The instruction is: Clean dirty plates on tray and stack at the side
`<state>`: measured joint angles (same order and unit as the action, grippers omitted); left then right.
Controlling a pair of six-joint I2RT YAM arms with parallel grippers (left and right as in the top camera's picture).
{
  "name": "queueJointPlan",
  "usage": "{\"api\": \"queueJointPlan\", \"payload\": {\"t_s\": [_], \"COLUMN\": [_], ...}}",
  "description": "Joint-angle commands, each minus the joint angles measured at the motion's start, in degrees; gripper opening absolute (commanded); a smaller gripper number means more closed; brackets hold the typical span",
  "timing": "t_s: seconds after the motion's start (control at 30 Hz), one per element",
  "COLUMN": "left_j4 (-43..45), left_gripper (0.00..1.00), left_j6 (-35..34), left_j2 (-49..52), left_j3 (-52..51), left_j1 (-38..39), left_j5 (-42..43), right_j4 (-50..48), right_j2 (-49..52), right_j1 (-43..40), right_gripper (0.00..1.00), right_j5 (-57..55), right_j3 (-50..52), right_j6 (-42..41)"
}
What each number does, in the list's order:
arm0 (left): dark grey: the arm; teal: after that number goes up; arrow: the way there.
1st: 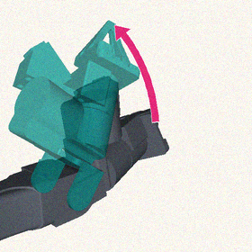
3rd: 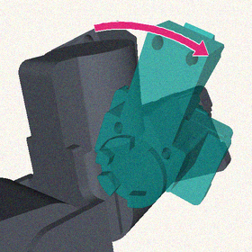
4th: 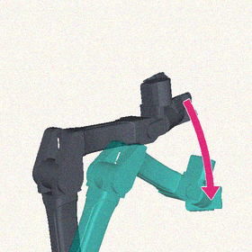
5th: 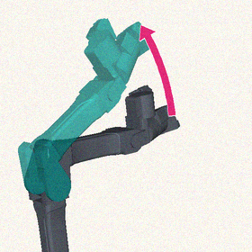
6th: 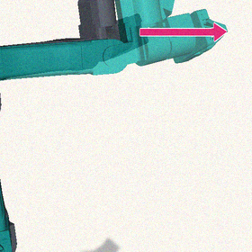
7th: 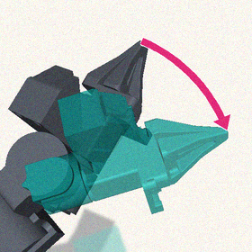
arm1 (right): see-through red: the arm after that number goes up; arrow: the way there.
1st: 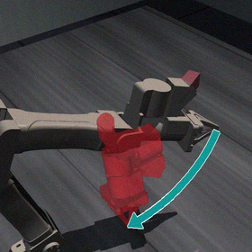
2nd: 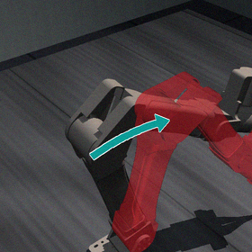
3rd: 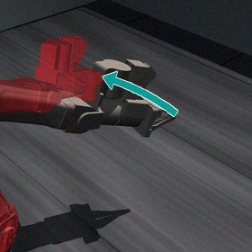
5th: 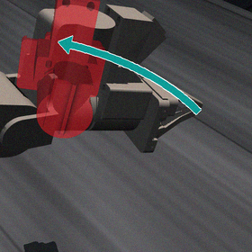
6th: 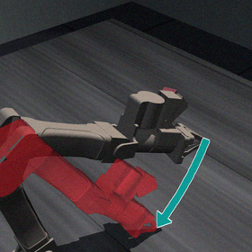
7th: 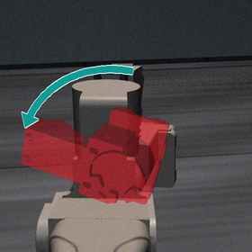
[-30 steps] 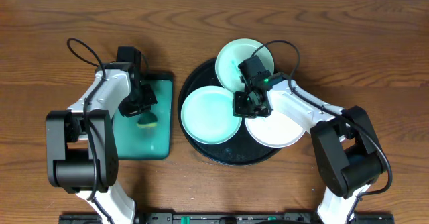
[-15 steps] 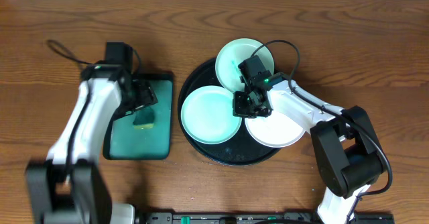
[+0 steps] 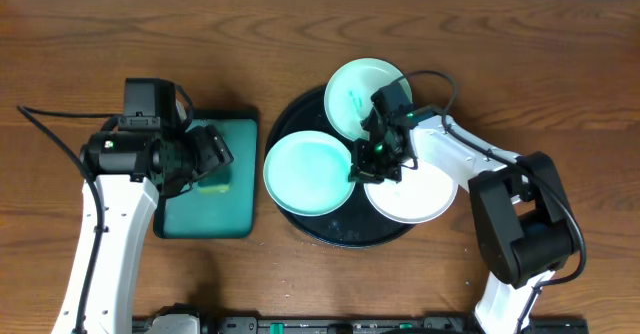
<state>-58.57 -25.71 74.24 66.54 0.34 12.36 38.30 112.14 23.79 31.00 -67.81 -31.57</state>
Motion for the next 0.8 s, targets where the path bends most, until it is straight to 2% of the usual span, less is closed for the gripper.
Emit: {"api": "queueJointPlan", "payload": {"t_s": [0.0,0.17,0.47,0.6,0.77], "left_j4": [-1.01,-1.03,-1.25,-1.27,-1.36], "left_gripper": [0.81,0.81,0.81,0.81,0.81], "left_j6": [-0.61,-0.59,-0.59,-0.59,-0.57], "left_j2": [-0.17,-0.17,-0.17,-0.17,-0.17], "left_j3": [0.07,0.07,0.07,0.07,0.07], "left_j1": [0.11,0.11,0.11,0.11,0.11], "left_j5": [1.73,2.27,2.27,2.25,2.23], "right_j4": [0.74,-0.09,-0.90,2.67,11.85], "right_j2": [0.09,-3.78,-17.29,-22.25,-25.83], "right_j1": [-0.83,-0.83,-0.90,-0.90,-0.98], "right_gripper": [0.02,0.02,0.01,0.01,0.01], "right_j5": [4.66,3.48,-8.94,-17.33,-27.30], "right_j3": [0.24,0.24,0.24,0.24,0.22], "right_j6": [3.61,8.15,8.87,7.82,4.72]}}
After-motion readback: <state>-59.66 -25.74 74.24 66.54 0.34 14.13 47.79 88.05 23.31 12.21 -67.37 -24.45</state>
